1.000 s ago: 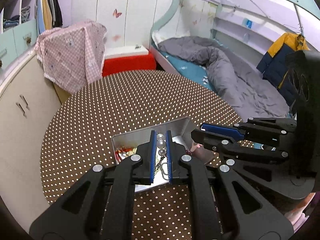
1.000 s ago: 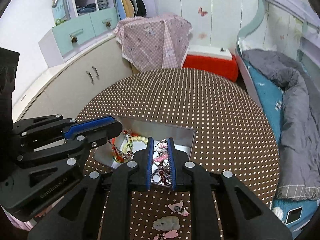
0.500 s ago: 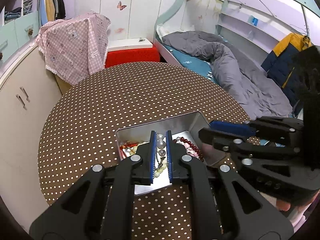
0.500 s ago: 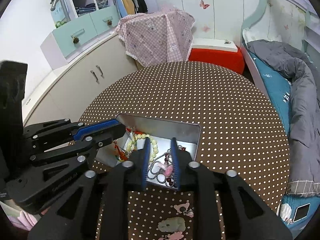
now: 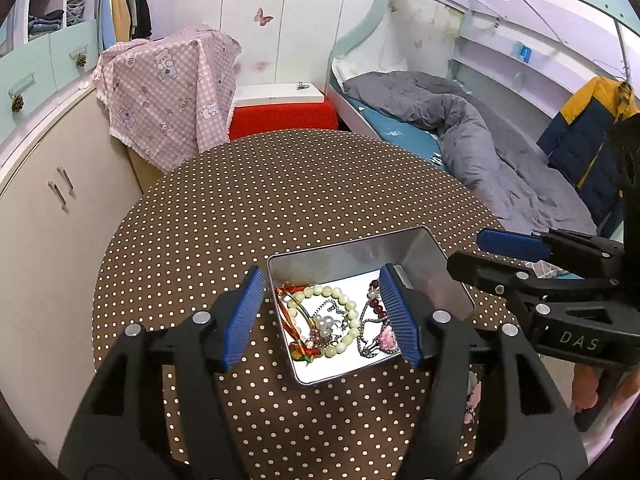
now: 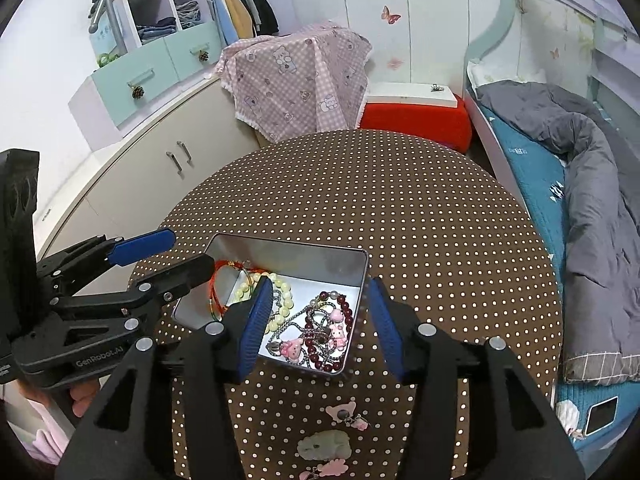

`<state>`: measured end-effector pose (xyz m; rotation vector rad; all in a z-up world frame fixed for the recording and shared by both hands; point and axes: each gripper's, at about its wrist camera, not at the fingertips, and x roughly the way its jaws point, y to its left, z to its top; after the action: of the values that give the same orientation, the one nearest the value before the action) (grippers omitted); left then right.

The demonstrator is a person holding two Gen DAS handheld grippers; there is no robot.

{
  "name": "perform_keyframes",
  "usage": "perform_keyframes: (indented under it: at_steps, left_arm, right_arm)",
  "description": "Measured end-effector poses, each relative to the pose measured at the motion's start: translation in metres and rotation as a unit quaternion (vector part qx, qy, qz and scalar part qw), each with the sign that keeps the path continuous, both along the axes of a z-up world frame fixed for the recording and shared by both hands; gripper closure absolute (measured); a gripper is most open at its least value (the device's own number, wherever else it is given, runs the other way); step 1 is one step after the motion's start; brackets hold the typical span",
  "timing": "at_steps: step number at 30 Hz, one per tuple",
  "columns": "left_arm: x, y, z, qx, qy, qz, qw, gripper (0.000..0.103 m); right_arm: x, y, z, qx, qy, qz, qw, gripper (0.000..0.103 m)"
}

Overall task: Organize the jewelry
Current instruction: 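Release both items into the tin and open both tools, then move the left tool to the jade pendant and grasp it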

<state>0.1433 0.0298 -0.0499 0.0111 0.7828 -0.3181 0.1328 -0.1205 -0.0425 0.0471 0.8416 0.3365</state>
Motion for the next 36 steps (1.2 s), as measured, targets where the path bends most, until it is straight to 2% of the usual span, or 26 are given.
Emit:
perform_keyframes:
  at_steps: [12, 22, 29, 36]
  left_arm:
    - [-0.017, 0.003, 0.003, -0.001, -0.009, -0.005, 1.0, 0.043]
    - [-0.051, -0.004, 0.009, -0.003, -0.031, -0.047, 0.9984, 0.041]
    - [-0.073, -0.012, -0.001, -0.006, -0.019, -0.087, 0.996, 0.042]
    - [-0.083, -0.022, -0.021, 0.002, 0.01, -0.115, 0.9933, 0.042]
  right_arm:
    - [-0.022, -0.015, 0.002, 0.001, -0.01, -0.021, 1.0, 0.056]
    - [-0.05, -0.034, -0.001, 0.0, -0.019, -0.047, 0.999, 0.044]
    - [-0.065, -0.045, -0.018, -0.002, -0.003, -0.062, 0.998, 0.039]
    - [-0.075, -0.039, -0.05, -0.015, 0.037, -0.059, 0.997, 0.039]
